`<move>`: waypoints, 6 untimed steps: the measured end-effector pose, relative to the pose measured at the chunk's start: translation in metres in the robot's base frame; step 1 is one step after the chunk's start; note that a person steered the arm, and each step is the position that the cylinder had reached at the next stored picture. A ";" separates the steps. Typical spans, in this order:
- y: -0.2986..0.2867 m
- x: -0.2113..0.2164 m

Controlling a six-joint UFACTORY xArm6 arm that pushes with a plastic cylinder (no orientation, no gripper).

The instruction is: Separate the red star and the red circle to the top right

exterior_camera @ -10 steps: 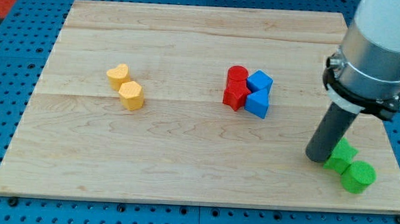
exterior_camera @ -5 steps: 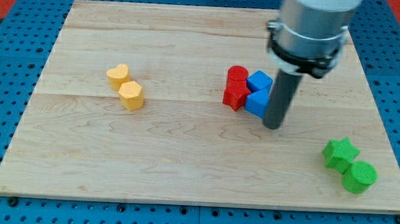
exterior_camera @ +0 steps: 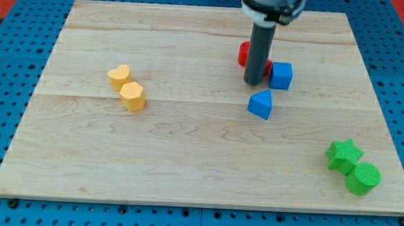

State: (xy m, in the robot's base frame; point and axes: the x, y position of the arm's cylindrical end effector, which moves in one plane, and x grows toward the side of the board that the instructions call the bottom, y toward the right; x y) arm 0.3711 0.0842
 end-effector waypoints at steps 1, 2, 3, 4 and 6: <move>0.005 -0.047; 0.007 -0.080; -0.004 -0.081; -0.024 -0.094; 0.048 -0.113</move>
